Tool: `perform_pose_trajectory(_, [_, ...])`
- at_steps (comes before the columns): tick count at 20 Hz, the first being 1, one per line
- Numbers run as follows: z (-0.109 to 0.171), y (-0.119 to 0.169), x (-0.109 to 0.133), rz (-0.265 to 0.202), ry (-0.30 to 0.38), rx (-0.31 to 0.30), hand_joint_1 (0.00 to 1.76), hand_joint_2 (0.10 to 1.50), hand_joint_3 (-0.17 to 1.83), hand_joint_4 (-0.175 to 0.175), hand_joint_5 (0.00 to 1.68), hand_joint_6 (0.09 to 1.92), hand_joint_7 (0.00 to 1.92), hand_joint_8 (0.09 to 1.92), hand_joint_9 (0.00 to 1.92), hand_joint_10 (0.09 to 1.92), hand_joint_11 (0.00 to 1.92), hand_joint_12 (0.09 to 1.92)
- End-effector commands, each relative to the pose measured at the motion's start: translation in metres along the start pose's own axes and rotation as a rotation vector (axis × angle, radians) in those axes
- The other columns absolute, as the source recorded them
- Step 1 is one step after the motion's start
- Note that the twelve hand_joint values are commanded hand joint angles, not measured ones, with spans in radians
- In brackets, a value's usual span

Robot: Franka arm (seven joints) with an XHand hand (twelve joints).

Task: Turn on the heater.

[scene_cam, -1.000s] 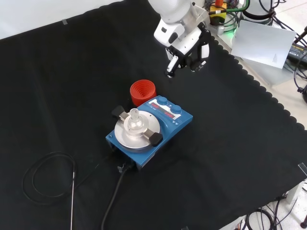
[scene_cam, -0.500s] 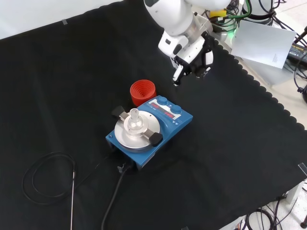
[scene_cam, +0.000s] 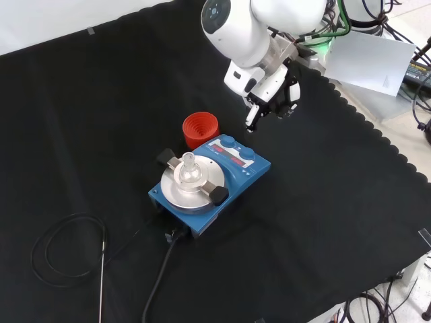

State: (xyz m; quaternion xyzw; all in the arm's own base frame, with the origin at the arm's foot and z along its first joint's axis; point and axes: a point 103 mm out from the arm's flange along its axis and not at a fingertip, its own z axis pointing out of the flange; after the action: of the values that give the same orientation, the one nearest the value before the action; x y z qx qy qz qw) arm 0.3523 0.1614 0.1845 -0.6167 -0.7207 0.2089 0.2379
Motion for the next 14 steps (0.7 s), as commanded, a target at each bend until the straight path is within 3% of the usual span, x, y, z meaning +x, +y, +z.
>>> perform_pose_trajectory(1, [0.0064, 0.0120, -0.0023, -0.002, 0.000, 0.018, 1.37, 0.63, 1.02, -0.047, 0.29, 0.70, 1.46, 1.51, 1.56, 1.35, 1.19, 1.25])
perform_pose_trajectory(14, [0.0138, 0.0212, -0.0084, 0.009, 0.003, 0.074, 1.38, 0.62, 1.04, -0.047, 0.28, 0.66, 1.47, 1.51, 1.56, 1.36, 1.19, 1.25])
